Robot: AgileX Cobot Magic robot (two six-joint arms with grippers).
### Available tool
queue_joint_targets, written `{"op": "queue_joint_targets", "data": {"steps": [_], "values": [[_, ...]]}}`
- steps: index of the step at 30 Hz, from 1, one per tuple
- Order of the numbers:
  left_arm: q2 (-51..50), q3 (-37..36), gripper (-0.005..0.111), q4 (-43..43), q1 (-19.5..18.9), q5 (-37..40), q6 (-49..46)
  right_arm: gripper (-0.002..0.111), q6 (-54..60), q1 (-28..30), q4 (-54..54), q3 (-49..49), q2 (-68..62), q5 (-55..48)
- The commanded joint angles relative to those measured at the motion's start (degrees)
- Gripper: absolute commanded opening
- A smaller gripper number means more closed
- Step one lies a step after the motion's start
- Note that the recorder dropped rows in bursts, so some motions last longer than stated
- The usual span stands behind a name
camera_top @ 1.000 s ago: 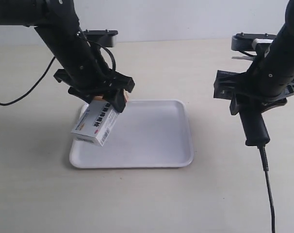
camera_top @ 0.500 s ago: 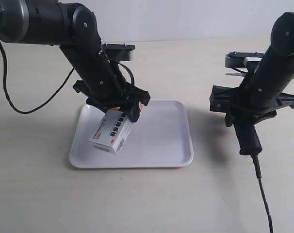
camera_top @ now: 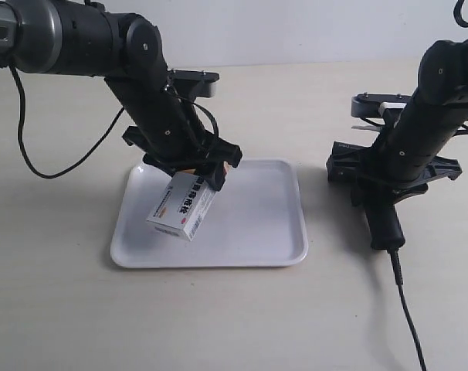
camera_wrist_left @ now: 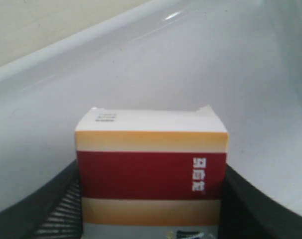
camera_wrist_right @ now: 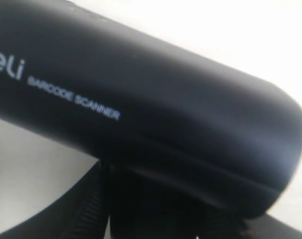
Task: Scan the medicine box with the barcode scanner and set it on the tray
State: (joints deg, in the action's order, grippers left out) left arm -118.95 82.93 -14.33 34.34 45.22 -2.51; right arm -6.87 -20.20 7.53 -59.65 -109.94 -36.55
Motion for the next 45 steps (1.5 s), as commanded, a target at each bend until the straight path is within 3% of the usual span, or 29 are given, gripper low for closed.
{"op": "queue_joint_targets", "data": {"steps": [1, 8, 16, 20, 36, 45], "values": [[0.3, 0.4, 0.000, 0.7, 0.3, -1.1, -0.1, 0.000, 0.5, 0.2, 0.0, -0.1, -0.1, 1.7], [0.2, 0.4, 0.000, 0.8, 0.3, -1.7, -0.2, 0.004, 0.5, 0.2, 0.0, -0.1, -0.1, 1.2], [0.2, 0.4, 0.000, 0.6, 0.4, -1.6, -0.1, 0.053, 5.5, 0.2, 5.9, -0.1, -0.1, 0.5], [0.2, 0.4, 0.000, 0.6, 0.5, -1.5, -0.2, 0.071, 5.4, 0.2, 5.6, -0.1, -0.1, 0.0], [-2.1, 0.4, 0.000, -0.1, 0.6, -0.8, -1.7, 0.073, 4.2, 0.2, 3.8, -3.9, 3.8, -8.2], [-4.4, 0.4, 0.002, 0.4, 2.3, -5.0, -3.5, 0.073, 3.8, 0.2, 4.1, -4.2, 11.2, -9.9]]}}
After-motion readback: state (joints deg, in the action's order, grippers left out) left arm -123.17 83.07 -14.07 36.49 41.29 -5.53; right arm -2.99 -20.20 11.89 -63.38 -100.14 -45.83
